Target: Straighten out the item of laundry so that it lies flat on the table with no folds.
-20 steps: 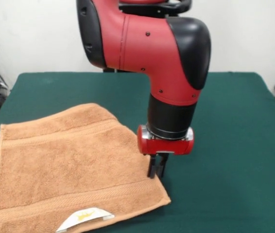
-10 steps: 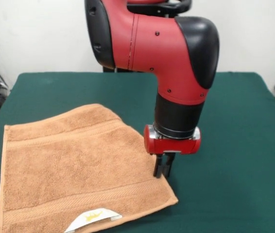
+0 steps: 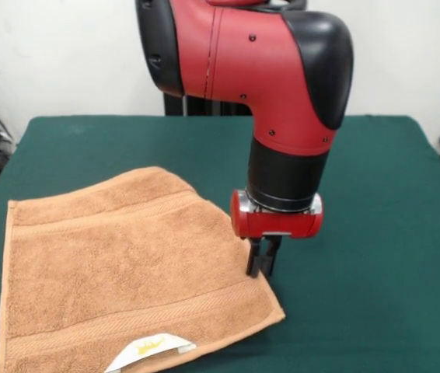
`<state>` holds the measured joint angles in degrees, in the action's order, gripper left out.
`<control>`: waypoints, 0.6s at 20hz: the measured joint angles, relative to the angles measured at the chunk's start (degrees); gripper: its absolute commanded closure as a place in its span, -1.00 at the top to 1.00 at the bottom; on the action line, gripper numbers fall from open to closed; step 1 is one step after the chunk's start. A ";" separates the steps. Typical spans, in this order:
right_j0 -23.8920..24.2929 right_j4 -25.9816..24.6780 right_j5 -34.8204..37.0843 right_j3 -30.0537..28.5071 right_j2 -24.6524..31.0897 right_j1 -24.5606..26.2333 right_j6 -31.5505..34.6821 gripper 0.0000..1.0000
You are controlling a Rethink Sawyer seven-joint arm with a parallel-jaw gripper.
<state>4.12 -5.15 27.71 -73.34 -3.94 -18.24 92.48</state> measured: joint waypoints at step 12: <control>0.92 0.01 1.19 -1.63 0.42 -2.74 0.00 -1.00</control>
<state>5.04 -5.14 28.89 -74.97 -3.51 -20.98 92.48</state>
